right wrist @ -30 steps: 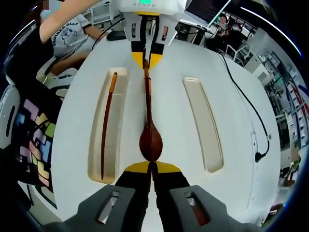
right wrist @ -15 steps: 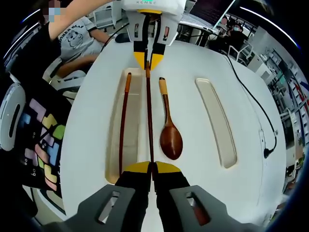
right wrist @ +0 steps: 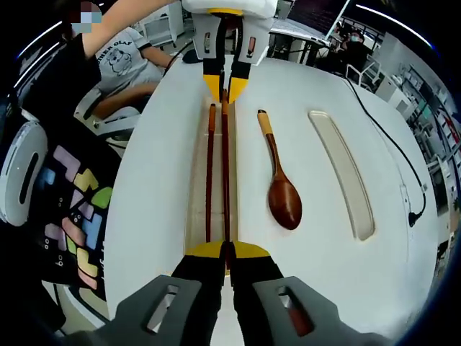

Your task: Arrange the utensils inside the cutlery case until each visible utensil rests in its matching compartment.

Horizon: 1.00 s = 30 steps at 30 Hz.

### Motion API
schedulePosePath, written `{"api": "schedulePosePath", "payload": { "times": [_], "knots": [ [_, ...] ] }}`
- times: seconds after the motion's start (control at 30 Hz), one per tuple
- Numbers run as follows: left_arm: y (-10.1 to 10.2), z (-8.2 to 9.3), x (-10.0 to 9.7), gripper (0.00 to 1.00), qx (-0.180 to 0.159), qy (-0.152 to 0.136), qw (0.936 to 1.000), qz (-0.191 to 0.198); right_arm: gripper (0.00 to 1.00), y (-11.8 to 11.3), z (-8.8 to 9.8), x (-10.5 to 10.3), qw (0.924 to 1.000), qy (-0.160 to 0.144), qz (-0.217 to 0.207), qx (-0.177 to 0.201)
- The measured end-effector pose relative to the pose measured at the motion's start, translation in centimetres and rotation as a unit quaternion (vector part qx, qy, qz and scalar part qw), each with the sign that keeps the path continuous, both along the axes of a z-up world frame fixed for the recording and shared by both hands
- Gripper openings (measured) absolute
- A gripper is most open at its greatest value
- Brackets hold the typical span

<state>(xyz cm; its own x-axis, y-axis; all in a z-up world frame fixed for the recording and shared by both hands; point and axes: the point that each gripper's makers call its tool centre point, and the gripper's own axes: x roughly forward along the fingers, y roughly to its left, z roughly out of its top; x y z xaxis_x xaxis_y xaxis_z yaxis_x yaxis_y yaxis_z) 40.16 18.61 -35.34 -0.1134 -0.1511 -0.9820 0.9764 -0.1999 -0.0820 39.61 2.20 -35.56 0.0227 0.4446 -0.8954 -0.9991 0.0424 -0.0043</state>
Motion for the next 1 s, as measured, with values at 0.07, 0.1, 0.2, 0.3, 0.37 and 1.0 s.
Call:
{"api": "schedulePosePath", "payload": {
  "times": [0.07, 0.1, 0.2, 0.3, 0.37, 1.0],
  "knots": [
    [0.0, -0.2, -0.3, 0.06, 0.000, 0.001, 1.0000, -0.003, 0.00, 0.1, -0.2, -0.4, 0.9999, 0.009, -0.002, 0.004],
    [0.0, -0.2, -0.3, 0.06, 0.000, 0.001, 1.0000, -0.003, 0.00, 0.1, -0.3, -0.6, 0.9999, 0.013, -0.002, 0.006],
    [0.0, -0.3, -0.6, 0.06, -0.003, 0.004, 1.0000, -0.005, 0.00, 0.0, -0.6, -1.1, 0.9998, 0.018, 0.000, 0.004],
    [-0.1, -0.3, -0.8, 0.06, -0.002, 0.006, 1.0000, -0.008, 0.00, 0.0, -0.7, -1.3, 0.9997, 0.023, -0.001, 0.003],
    [-0.2, -0.4, -1.0, 0.06, -0.001, 0.008, 0.9999, -0.008, 0.00, -0.1, -0.8, -1.3, 0.9997, 0.024, -0.003, 0.002],
    [-0.5, -1.4, -1.5, 0.06, -0.004, 0.013, 0.9998, -0.016, 0.01, -0.4, -1.3, -2.0, 0.9989, 0.044, -0.013, 0.003]
  ]
}}
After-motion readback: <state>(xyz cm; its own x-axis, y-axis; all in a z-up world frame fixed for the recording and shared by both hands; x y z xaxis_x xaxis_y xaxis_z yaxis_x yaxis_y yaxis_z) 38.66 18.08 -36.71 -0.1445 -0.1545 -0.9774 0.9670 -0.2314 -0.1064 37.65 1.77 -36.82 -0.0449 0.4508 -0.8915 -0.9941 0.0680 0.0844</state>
